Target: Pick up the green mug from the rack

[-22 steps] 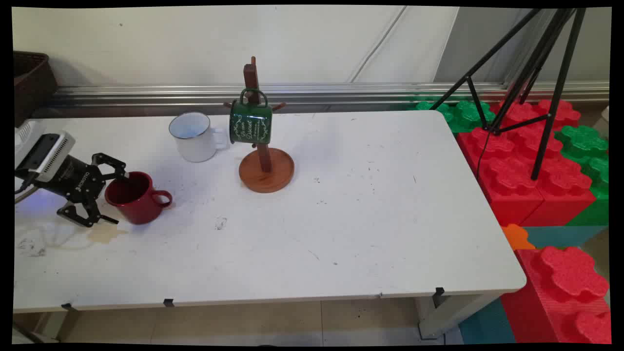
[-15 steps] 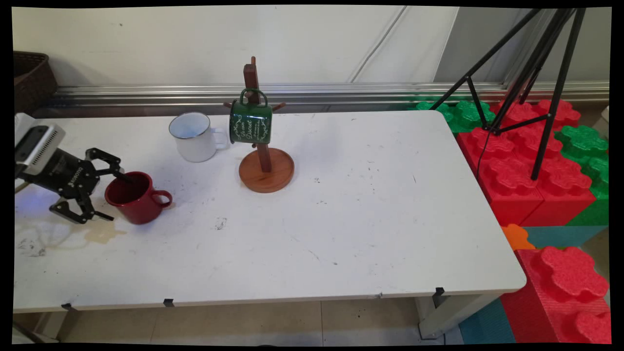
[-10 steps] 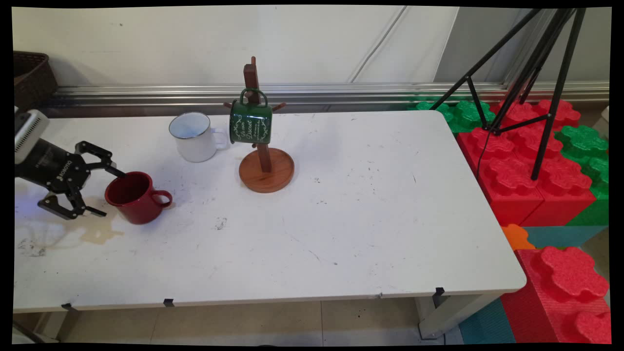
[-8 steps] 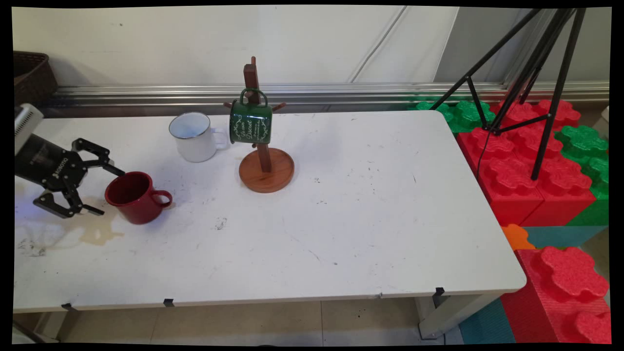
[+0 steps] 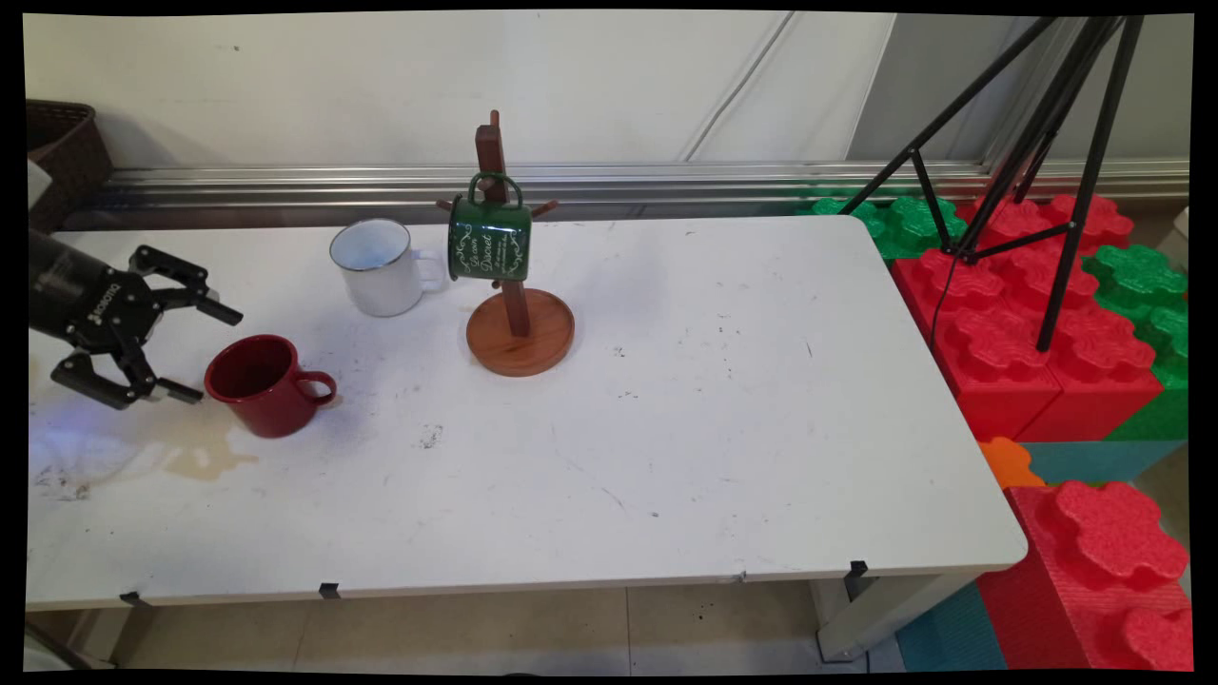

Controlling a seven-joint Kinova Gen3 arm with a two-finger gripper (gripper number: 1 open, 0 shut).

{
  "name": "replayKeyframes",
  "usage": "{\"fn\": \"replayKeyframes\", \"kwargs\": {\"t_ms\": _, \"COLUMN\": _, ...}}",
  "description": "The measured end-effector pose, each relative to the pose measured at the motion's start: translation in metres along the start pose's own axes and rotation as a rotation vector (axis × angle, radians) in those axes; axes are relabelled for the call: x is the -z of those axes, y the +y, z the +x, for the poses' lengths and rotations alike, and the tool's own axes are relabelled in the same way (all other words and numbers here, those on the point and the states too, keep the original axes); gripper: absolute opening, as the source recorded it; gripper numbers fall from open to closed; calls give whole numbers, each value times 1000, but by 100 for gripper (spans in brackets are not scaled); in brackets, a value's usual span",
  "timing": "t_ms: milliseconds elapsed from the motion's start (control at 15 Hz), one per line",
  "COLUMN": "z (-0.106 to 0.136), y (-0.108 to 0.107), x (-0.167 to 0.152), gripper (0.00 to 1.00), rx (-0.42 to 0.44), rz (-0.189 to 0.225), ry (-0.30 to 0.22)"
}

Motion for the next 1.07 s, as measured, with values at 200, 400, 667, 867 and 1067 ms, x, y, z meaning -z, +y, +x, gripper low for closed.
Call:
{"fn": "replayKeyframes", "kwargs": {"t_ms": 200, "z": 6, "y": -2, "x": 3, "gripper": 100, "rx": 33, "rz": 0, "ry": 47}}
{"fn": "replayKeyframes", "kwargs": {"t_ms": 400, "z": 12, "y": -6, "x": 2, "gripper": 100, "rx": 72, "rz": -2, "ry": 107}}
{"fn": "replayKeyframes", "kwargs": {"t_ms": 667, "z": 18, "y": -11, "x": -1, "gripper": 100, "rx": 106, "rz": 1, "ry": 163}}
{"fn": "replayKeyframes", "kwargs": {"t_ms": 867, "z": 20, "y": -15, "x": -7, "gripper": 100, "rx": 123, "rz": -4, "ry": 198}}
{"fn": "replayKeyframes", "kwargs": {"t_ms": 1067, "z": 22, "y": -19, "x": -13, "gripper": 100, "rx": 133, "rz": -9, "ry": 223}}
